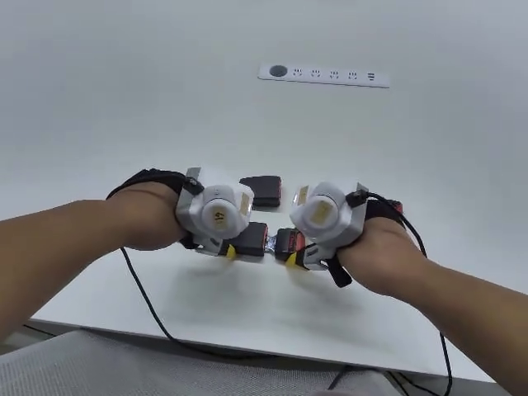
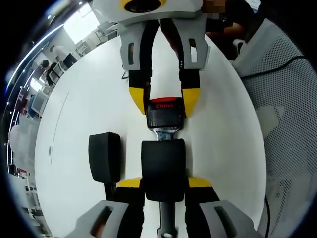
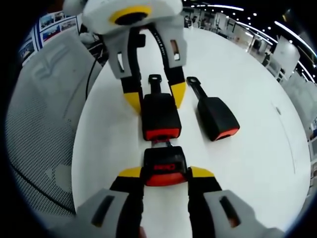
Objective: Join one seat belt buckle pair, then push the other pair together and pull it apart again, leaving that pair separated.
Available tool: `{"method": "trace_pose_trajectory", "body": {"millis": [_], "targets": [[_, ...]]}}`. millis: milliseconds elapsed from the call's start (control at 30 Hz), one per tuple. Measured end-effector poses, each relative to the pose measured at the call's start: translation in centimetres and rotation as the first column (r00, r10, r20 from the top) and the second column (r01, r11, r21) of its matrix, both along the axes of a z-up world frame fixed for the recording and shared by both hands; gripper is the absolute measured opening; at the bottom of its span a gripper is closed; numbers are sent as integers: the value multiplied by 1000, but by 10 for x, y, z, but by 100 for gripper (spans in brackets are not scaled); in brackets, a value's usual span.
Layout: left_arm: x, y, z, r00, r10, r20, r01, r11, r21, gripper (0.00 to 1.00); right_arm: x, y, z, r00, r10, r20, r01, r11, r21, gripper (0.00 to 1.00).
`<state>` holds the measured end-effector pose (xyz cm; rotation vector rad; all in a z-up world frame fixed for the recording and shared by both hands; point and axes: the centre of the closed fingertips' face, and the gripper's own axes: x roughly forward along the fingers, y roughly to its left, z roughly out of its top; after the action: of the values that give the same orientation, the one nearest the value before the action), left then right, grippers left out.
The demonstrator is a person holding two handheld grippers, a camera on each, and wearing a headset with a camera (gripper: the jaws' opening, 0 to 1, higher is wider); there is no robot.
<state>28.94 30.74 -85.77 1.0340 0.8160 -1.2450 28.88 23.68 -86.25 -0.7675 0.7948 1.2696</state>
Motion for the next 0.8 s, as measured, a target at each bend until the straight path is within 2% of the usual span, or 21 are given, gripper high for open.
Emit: {"method": "trace_pose_trajectory", "body": {"millis": [267,467,800], "targets": [[1,0,0,1000,12,8,-12,999,-35,31,1,7,0,1000,9,5,-9,1000,5,33],[3,0,0,1000,27,2,-27,999,-40,31,2,15,3,999,31,14,-31,999,23,33],[2,-1,1,1000,24,5,-23,998,-50,31,0,11,3,1000,24,8,-25,999,21,33]]}}
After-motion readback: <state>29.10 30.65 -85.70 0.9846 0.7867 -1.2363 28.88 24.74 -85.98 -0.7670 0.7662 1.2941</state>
